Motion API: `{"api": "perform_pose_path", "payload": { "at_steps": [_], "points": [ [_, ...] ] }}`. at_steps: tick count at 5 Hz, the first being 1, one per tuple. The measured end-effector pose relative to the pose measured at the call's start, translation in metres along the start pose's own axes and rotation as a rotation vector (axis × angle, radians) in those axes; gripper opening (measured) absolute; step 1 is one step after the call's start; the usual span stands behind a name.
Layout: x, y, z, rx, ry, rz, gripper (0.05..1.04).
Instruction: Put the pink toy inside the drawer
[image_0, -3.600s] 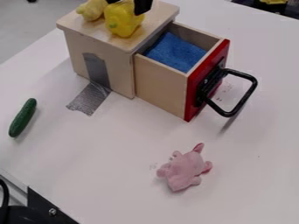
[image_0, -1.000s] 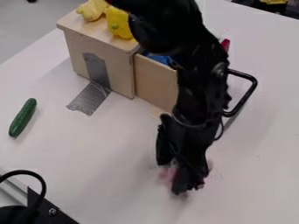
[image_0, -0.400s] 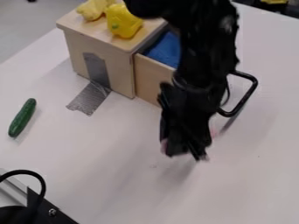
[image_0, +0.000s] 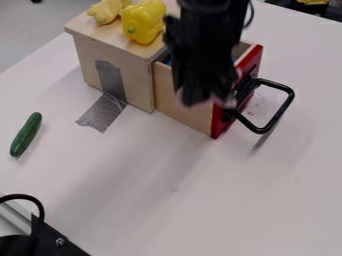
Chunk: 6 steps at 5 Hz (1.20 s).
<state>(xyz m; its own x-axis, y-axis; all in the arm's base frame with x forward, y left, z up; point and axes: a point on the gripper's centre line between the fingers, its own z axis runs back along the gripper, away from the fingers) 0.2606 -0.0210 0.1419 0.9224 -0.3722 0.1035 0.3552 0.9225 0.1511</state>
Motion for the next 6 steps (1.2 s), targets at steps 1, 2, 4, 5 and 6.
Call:
{"api": "perform_pose_path", "payload": {
  "at_steps": [1, 2, 4, 5, 6],
  "points": [
    [0.014, 0.029, -0.004, 0.028, 0.002, 0.104, 0.116],
    [0.025, 0.053, -0.022, 0.046, 0.031, 0.175, 0.116],
    [0.036, 0.063, -0.054, -0.020, 0.058, 0.253, 0.347],
    [0.041, 0.051, -0.055, -0.059, 0.041, 0.278, 0.692],
    [0.042, 0.040, -0.038, -0.081, 0.012, 0.292, 0.947]
  ]
}}
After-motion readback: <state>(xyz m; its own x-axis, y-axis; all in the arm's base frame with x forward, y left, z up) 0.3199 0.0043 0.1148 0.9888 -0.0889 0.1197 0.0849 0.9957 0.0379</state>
